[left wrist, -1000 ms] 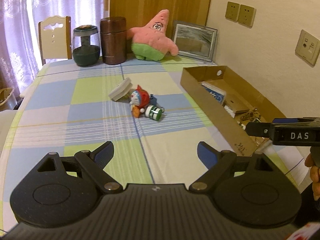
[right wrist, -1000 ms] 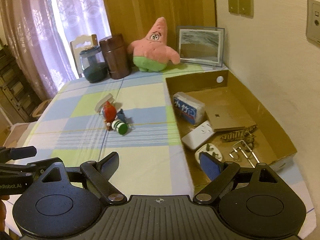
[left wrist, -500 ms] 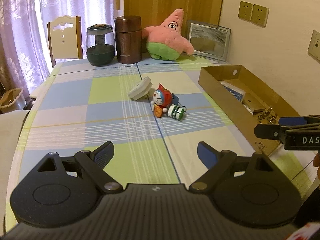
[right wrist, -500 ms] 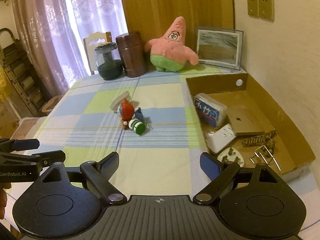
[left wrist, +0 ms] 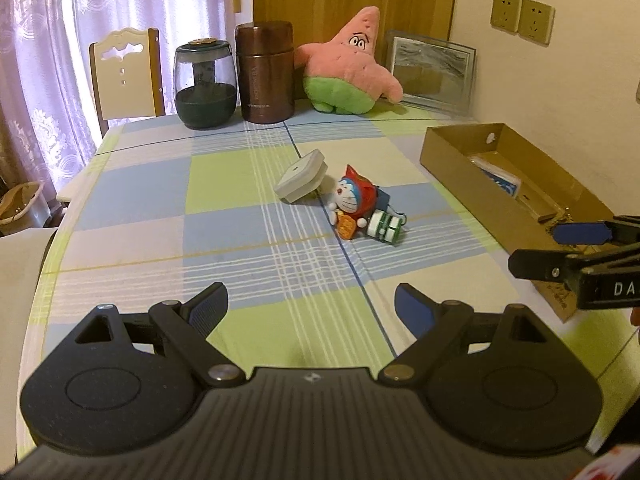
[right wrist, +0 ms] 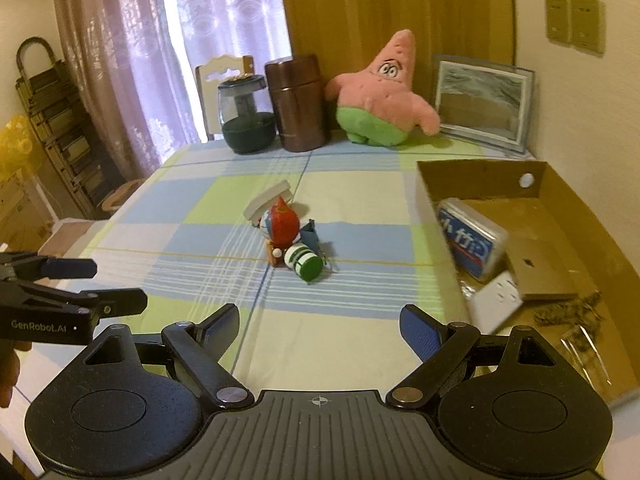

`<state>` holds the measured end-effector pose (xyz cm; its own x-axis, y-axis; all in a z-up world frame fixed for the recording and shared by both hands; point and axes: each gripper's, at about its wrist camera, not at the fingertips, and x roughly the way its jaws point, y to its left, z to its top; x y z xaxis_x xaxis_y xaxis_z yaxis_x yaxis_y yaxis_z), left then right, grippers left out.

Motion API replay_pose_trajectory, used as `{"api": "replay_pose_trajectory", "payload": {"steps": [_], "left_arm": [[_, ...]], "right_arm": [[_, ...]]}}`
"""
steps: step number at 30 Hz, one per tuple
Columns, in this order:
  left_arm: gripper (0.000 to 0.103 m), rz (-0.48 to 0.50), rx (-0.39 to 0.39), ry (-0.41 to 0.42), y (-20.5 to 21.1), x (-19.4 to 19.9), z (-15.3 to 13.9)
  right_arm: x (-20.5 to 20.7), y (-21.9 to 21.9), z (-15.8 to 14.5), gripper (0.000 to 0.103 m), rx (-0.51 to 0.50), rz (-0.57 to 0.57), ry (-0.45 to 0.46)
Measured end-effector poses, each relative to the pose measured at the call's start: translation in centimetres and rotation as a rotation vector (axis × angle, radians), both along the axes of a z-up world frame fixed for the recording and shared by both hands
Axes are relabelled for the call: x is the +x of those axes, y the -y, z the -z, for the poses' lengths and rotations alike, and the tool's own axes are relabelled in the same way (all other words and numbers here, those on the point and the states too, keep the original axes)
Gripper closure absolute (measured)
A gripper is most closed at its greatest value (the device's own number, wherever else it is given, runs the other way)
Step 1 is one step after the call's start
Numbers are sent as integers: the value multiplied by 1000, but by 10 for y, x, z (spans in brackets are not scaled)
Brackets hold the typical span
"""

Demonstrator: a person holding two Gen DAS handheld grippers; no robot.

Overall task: Organize rigid objects
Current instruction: 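Move the right gripper onto the green-and-white cylinder beside the Doraemon figure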

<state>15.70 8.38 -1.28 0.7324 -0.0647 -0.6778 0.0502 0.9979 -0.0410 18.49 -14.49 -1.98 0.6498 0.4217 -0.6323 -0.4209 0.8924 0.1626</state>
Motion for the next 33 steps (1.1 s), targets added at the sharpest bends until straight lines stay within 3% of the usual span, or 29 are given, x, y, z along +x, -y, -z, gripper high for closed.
{"api": "replay_pose_trajectory", "payload": {"steps": [15, 25, 33], "left_arm": [[15, 20, 30, -4, -19, 64, 41], [15, 53, 32, -20, -23, 88, 62], [15, 25, 21, -27, -35, 99, 67]], "right_arm": [[61, -33, 39, 20, -34, -95, 38], [91, -53, 63, 50, -41, -137, 7], [113, -69, 81, 51, -2, -92, -80]]}}
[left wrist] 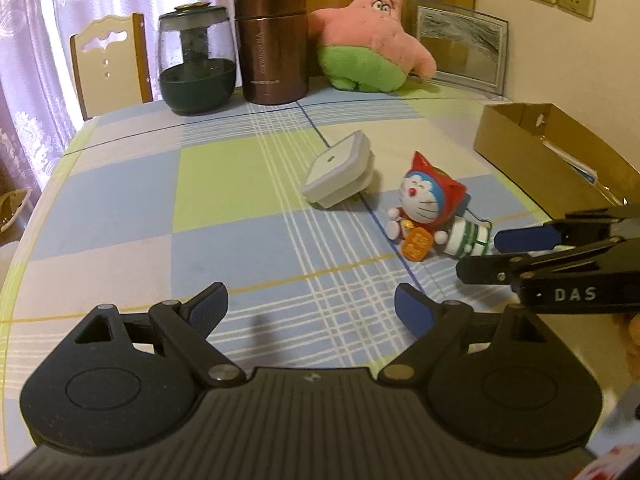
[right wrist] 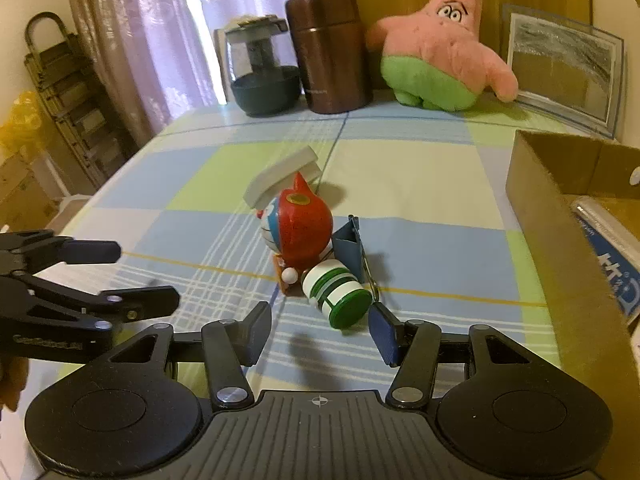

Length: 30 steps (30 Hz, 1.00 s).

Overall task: Organize rigid objects
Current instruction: 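Move the right gripper onto the green-and-white cylinder beside the Doraemon figure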

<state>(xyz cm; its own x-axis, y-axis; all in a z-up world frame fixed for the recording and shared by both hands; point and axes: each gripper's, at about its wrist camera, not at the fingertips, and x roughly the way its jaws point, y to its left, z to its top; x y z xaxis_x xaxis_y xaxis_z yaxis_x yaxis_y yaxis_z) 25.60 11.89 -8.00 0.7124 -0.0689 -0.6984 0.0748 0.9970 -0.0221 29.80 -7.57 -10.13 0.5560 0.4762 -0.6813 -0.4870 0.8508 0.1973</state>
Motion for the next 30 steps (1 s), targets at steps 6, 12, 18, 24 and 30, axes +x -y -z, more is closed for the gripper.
{"api": "replay_pose_trajectory", "payload": {"steps": [6, 12, 18, 24, 30], "left_arm": [[15, -18, -20, -6, -6, 3, 2], [15, -18, -23, -13, -6, 3, 5], [15, -10, -20, -18, -3, 4, 6], [15, 0, -22, -20, -1, 6, 7], [15, 68, -38, 8, 13, 11, 7]], "right_arm": [[8, -7, 7, 51, -13, 48, 4], [13, -10, 10, 51, -33, 82, 37], [16, -8, 10, 63, -27, 98, 40], [8, -2, 4, 63, -43, 85, 46], [-1, 5, -10, 64, -62, 84, 72]]}}
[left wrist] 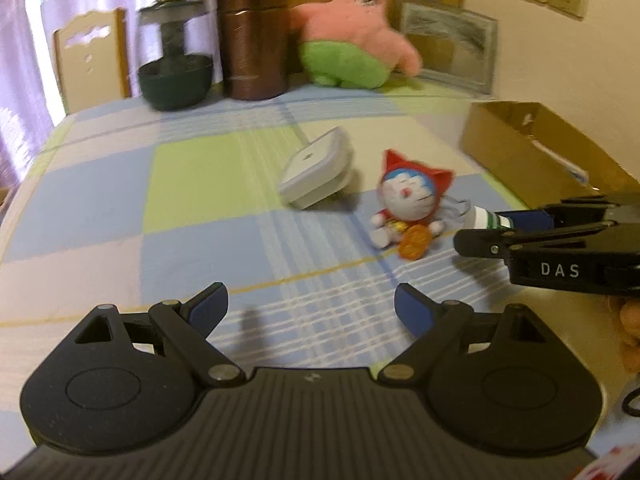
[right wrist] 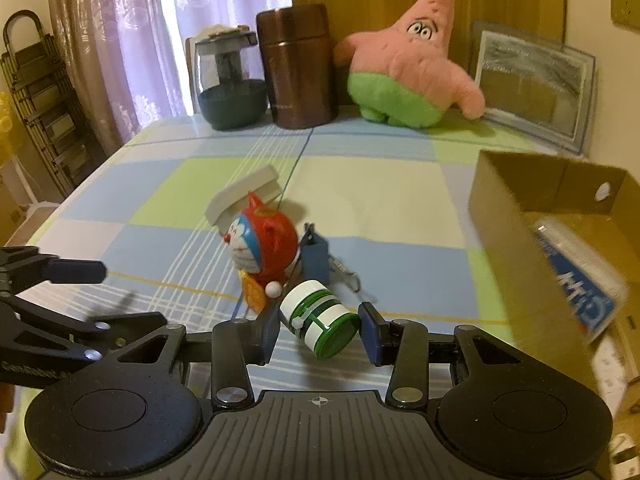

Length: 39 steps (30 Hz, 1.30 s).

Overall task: Organize rigid objects
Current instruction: 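Move the right gripper onto the green-and-white cylinder beside the Doraemon figure, then close the right gripper on the cylinder while the left gripper grasps the Doraemon figure, then lift and carry the cylinder and Doraemon figure over the cardboard tray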

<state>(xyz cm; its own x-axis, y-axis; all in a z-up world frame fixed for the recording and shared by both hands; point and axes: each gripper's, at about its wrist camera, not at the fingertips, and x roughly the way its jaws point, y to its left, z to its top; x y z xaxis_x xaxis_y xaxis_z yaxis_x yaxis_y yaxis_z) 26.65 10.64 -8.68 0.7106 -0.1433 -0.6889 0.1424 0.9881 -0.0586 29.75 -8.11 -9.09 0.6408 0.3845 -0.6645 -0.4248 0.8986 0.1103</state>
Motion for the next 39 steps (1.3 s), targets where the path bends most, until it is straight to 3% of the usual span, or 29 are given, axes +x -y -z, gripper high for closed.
{"api": "replay_pose_trajectory", "payload": {"steps": [5, 10, 17, 19, 26, 39], "left_arm": [[16, 116, -5, 46, 17, 8, 1], [23, 200, 11, 78, 32, 22, 5], [38, 195, -50, 121, 38, 43, 4], [39, 201, -49, 132, 41, 47, 3], [60, 217, -53, 152, 48, 54, 2], [61, 190, -46, 124, 48, 43, -4]], "right_arm": [[-1, 14, -12, 64, -7, 16, 12], [2, 28, -16, 64, -8, 38, 14], [8, 38, -14, 64, 1, 67, -1], [10, 39, -14, 64, 3, 74, -4], [13, 41, -12, 64, 7, 84, -12], [9, 41, -18, 64, 16, 87, 13]]}}
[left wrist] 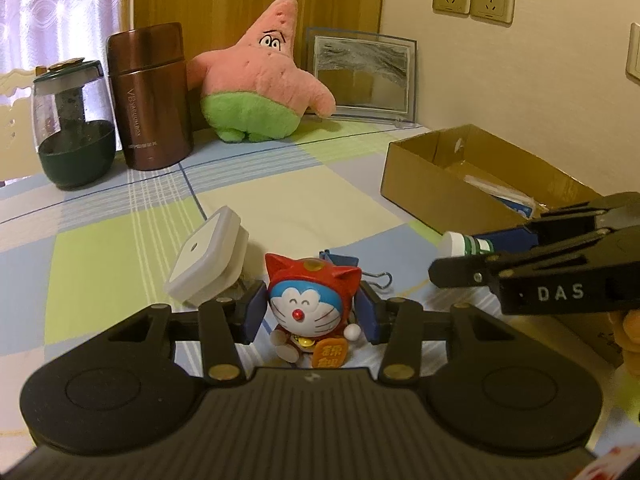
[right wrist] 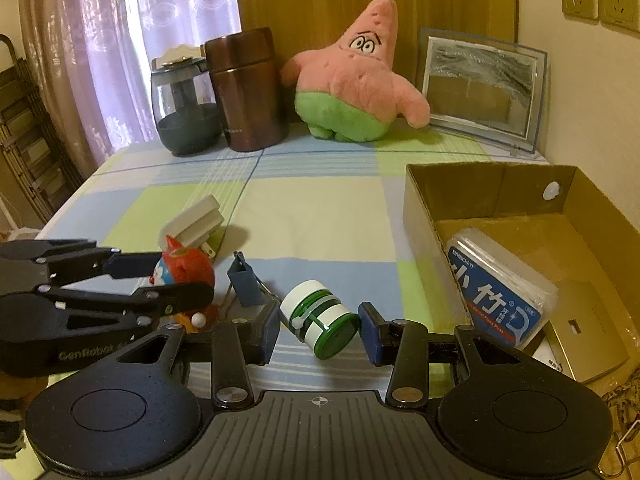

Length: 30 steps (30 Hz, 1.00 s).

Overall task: Organize rigid objects
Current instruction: 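Lift and carry the cylinder and Doraemon figure over the cardboard tray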

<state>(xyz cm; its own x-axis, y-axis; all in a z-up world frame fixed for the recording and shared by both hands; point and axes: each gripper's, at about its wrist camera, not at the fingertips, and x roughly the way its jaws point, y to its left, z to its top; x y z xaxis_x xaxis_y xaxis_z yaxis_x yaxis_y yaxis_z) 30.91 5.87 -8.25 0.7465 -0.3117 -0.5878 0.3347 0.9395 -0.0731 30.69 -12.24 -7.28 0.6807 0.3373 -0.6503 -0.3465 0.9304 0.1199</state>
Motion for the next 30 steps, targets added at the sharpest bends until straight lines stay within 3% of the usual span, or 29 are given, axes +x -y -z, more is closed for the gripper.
{"api": "replay_pose_trajectory", "payload": {"steps": [12, 30], "left_arm": [[61, -29, 6, -38, 11, -38, -18], [61, -106, -31, -111, 40, -136, -44]], "right_arm": [[-26, 12, -17, 64, 11, 6, 26], [-104, 56, -47, 64, 28, 64, 14]]}}
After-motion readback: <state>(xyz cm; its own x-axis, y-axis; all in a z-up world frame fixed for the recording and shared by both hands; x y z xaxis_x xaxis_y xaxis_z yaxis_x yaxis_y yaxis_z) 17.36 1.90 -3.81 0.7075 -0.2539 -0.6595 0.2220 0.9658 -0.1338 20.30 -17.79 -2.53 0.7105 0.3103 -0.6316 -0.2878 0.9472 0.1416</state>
